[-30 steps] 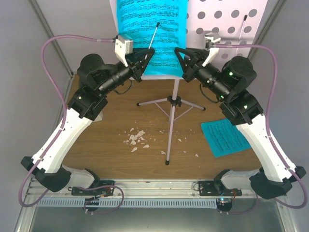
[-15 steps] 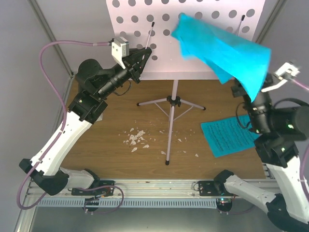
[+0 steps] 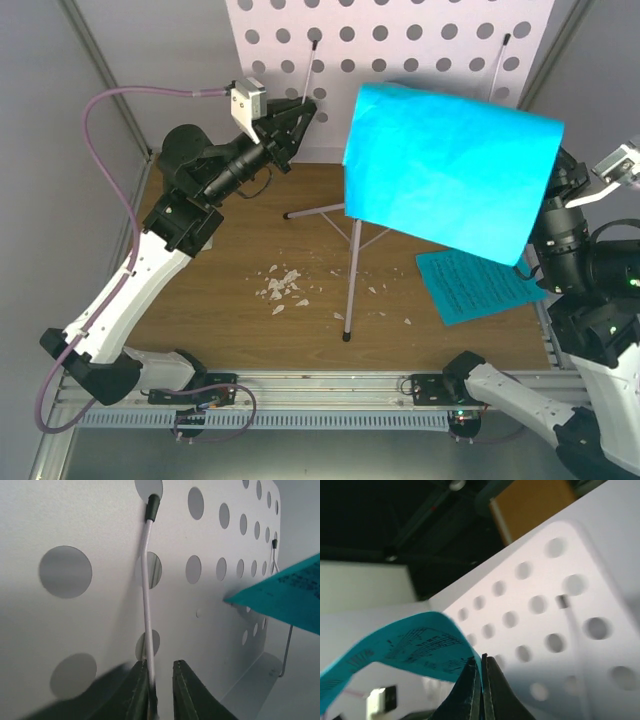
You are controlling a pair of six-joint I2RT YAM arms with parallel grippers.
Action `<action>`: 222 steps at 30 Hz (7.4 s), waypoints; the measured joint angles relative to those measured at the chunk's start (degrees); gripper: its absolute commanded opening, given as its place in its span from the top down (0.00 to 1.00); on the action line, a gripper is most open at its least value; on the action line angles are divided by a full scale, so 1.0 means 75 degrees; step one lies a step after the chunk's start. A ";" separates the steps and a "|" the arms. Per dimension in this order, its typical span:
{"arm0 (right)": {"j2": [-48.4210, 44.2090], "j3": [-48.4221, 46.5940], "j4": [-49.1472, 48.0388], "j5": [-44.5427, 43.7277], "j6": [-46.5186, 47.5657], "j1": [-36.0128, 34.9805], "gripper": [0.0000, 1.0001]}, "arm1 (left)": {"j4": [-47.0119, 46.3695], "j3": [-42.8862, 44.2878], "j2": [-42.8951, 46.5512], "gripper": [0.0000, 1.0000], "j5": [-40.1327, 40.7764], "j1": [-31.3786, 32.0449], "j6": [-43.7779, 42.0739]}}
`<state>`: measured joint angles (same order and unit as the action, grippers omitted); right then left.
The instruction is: Pack up the instrument practice props
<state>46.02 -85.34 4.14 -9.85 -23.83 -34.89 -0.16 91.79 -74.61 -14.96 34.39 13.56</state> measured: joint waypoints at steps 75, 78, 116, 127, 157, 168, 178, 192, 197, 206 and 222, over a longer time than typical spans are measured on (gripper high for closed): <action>-0.0758 0.8011 -0.0160 0.5482 -0.6234 0.7755 1.00 | 0.1084 -0.7090 0.5286 0.01 0.4459 -0.0093 -0.2806; -0.0994 0.8026 -0.0189 0.5319 -0.6426 0.7764 1.00 | 0.1075 -0.7099 0.5345 0.01 0.4459 -0.0093 -0.2783; -0.2518 1.0008 0.0557 0.3637 -0.5703 0.7828 0.05 | 0.1081 -0.7131 0.5418 0.01 0.4430 -0.0093 -0.2687; -0.3605 0.8719 0.2145 0.2305 -0.5400 0.7828 0.00 | 0.1081 -0.7131 0.5418 0.01 0.4430 -0.0093 -0.2667; 0.0294 0.6650 0.0283 0.7128 -0.1355 0.4739 0.23 | 0.0740 -0.7155 0.3724 0.15 0.2404 0.1483 0.1845; 0.1647 0.6306 -0.1116 0.6455 -0.0901 0.3299 0.43 | -0.0638 -0.7726 0.2722 0.24 0.2046 0.2401 0.3287; 0.1982 0.5814 -0.1163 0.6403 0.0146 0.3124 0.60 | -0.1241 -0.7038 0.1329 0.34 0.1632 0.2404 0.3316; 0.2369 0.5732 -0.1169 0.6592 0.0930 0.3107 0.74 | -0.1443 -0.6079 -0.0181 0.51 0.1297 0.2398 0.3182; 0.2372 0.5729 -0.1195 0.6607 0.1204 0.3104 0.74 | -0.1443 -0.5945 -0.0539 0.51 0.1209 0.2267 0.3177; 0.2716 0.5648 -0.1198 0.6691 0.1562 0.3069 0.74 | -0.1416 -0.5473 -0.1239 0.46 0.0670 0.1886 0.2920; 0.3054 0.5429 -0.1070 0.6656 0.2337 0.2850 0.93 | -0.0749 -0.4677 -0.1944 0.85 0.0551 0.1746 0.1842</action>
<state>68.93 -44.62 -3.88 40.07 -6.31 -13.52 -5.78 56.71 -89.19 -10.83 47.48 27.38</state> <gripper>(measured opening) 0.139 0.268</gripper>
